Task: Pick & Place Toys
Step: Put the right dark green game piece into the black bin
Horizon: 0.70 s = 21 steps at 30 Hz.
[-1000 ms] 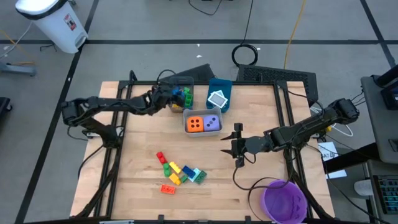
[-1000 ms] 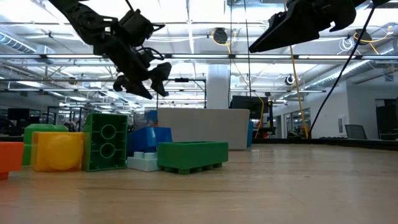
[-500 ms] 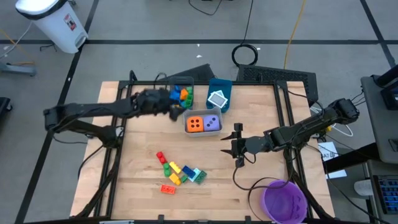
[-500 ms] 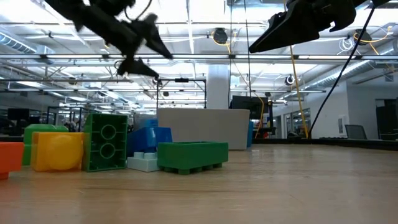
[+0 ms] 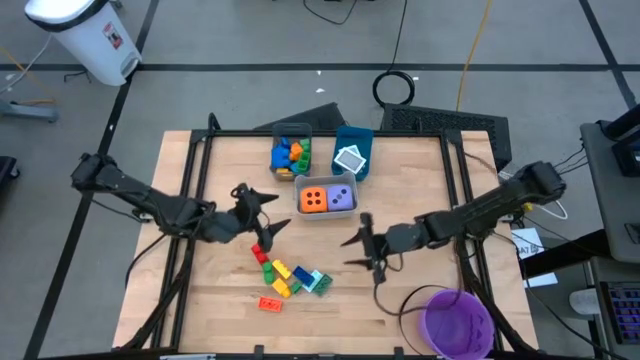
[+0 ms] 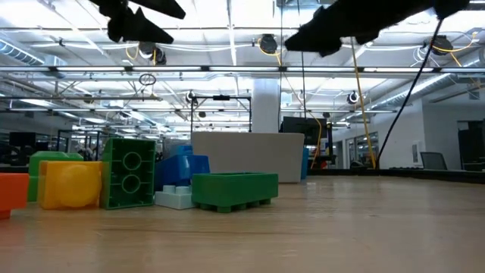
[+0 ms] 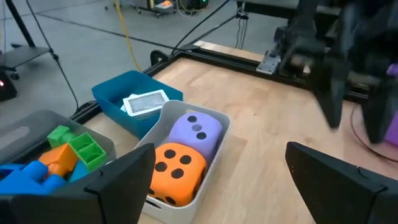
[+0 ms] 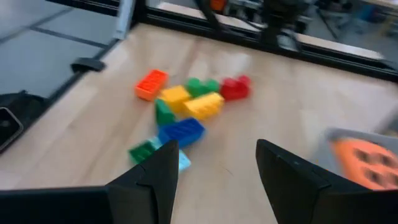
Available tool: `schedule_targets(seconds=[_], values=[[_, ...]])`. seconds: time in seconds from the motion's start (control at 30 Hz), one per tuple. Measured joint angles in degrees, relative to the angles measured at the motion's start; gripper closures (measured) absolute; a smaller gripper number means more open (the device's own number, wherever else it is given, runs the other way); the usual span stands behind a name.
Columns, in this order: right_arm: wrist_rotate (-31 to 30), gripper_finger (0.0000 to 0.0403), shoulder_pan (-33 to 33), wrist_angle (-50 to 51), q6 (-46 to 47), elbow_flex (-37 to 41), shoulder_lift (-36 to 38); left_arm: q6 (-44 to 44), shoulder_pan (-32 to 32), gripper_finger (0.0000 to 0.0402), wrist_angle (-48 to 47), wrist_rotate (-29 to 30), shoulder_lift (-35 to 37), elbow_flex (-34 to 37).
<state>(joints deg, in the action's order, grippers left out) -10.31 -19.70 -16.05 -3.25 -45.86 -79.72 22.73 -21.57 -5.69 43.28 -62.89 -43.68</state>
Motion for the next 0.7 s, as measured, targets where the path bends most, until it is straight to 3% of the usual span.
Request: schedule_targets(seconds=[0.17, 0.47, 0.6, 0.7], values=[[4.7, 0.0202, -1.1, -9.3, -3.4, -1.8, -12.3, -0.3, -0.8, 0.0034, 0.3, 0.9, 0.0, 0.0], [11.9, 0.0131, -0.5, 1.7, -3.8, -14.6, -27.0, 1.5, 3.2, 0.0034, 0.5, 0.7, -1.9, 0.0], [16.8, 0.0125, 0.6, 4.4, -3.8, -16.0, -30.5, 1.8, 4.8, 0.0034, 0.5, 0.6, -3.5, 0.0], [21.3, 0.0131, 1.8, 1.1, -2.5, -16.0, -32.4, 1.8, 6.0, 0.0034, 1.5, 0.5, -4.1, 0.0]])
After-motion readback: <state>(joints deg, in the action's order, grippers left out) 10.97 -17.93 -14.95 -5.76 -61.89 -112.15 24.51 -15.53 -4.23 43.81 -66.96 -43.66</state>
